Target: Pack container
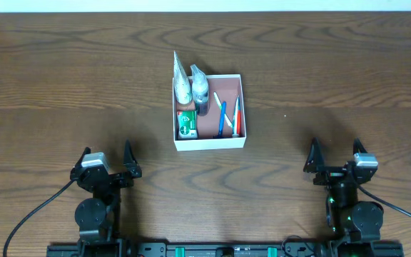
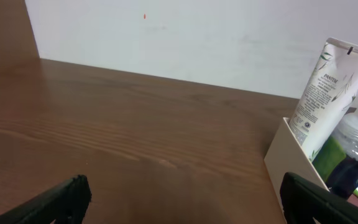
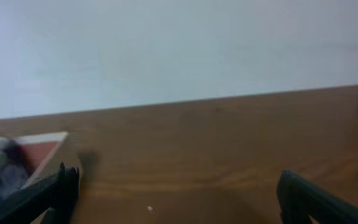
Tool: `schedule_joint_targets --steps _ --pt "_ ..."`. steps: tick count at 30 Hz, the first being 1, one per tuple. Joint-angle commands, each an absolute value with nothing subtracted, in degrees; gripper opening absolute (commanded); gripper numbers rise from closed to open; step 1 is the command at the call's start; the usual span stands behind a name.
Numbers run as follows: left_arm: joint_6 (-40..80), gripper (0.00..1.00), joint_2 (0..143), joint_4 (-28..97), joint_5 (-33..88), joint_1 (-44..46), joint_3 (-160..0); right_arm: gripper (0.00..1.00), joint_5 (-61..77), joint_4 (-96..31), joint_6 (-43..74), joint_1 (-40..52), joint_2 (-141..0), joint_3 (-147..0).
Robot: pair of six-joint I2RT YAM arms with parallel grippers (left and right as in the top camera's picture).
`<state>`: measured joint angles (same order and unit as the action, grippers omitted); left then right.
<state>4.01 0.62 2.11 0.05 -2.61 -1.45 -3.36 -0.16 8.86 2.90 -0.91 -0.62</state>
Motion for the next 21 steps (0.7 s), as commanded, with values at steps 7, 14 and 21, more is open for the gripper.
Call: schedule_joint_targets --steps 7,14,21 --pt "3.0 0.98 0.3 4.2 -0.4 -2.7 -0.2 0.99 1.5 -4.1 -1.0 -1.2 -0.3 -0.3" --pt "3.0 0.98 0.3 4.2 -0.4 -2.7 -0.2 0.99 1.3 -4.1 -1.4 -1.2 -0.3 -0.3" --pt "3.0 0.98 0.3 4.2 -0.4 -2.7 -0.2 0.99 1.3 -4.1 -1.4 -1.2 -0.3 -0.3"
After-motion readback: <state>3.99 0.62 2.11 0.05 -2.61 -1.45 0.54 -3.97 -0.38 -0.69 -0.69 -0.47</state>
